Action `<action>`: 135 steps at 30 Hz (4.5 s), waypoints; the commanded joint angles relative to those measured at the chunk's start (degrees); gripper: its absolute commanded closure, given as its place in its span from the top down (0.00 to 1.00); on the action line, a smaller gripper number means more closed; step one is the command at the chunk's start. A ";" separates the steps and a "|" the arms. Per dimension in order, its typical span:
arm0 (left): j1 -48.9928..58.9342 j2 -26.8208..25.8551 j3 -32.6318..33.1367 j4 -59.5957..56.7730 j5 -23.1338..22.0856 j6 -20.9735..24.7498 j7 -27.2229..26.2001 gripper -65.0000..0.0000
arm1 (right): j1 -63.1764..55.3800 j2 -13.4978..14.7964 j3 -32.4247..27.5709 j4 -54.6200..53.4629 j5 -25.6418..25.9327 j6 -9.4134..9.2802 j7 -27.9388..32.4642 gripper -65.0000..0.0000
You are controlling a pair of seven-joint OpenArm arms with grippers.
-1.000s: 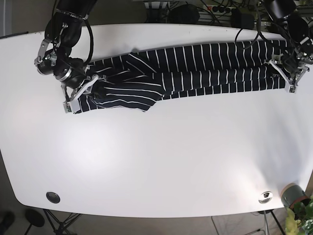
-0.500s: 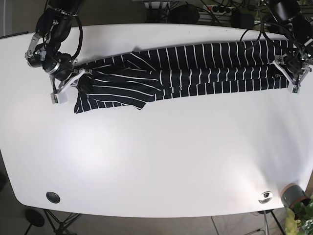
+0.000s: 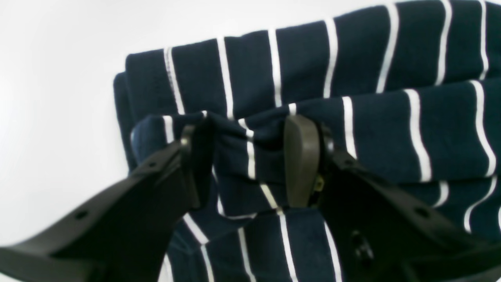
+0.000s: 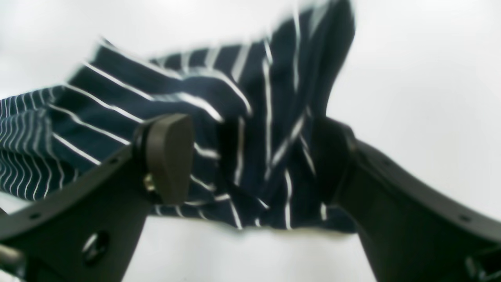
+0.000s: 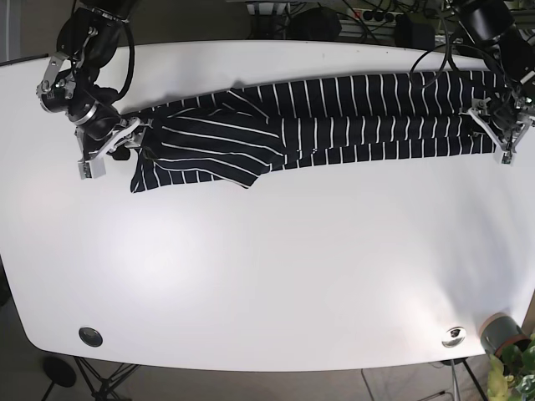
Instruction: Fold the T-shirt properly
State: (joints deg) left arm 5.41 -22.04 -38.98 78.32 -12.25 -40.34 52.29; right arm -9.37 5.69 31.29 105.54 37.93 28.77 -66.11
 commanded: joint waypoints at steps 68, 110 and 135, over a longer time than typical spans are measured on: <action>-6.60 0.55 4.04 2.77 -3.88 0.34 -4.95 0.63 | 9.85 -1.34 -13.57 -22.59 -31.38 6.26 27.12 0.68; -16.00 -2.79 -5.37 -21.58 -11.44 0.34 0.32 0.74 | 9.15 -1.69 -13.66 -22.50 -31.30 6.35 27.12 0.68; -16.71 -2.44 1.31 -24.39 -11.44 0.34 0.06 0.05 | 9.23 -2.40 -13.57 -22.94 -31.30 6.35 27.29 0.51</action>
State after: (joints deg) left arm -10.83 -23.53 -38.02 53.54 -25.02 -39.97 51.00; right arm -0.32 3.31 17.63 82.48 7.49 34.96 -37.28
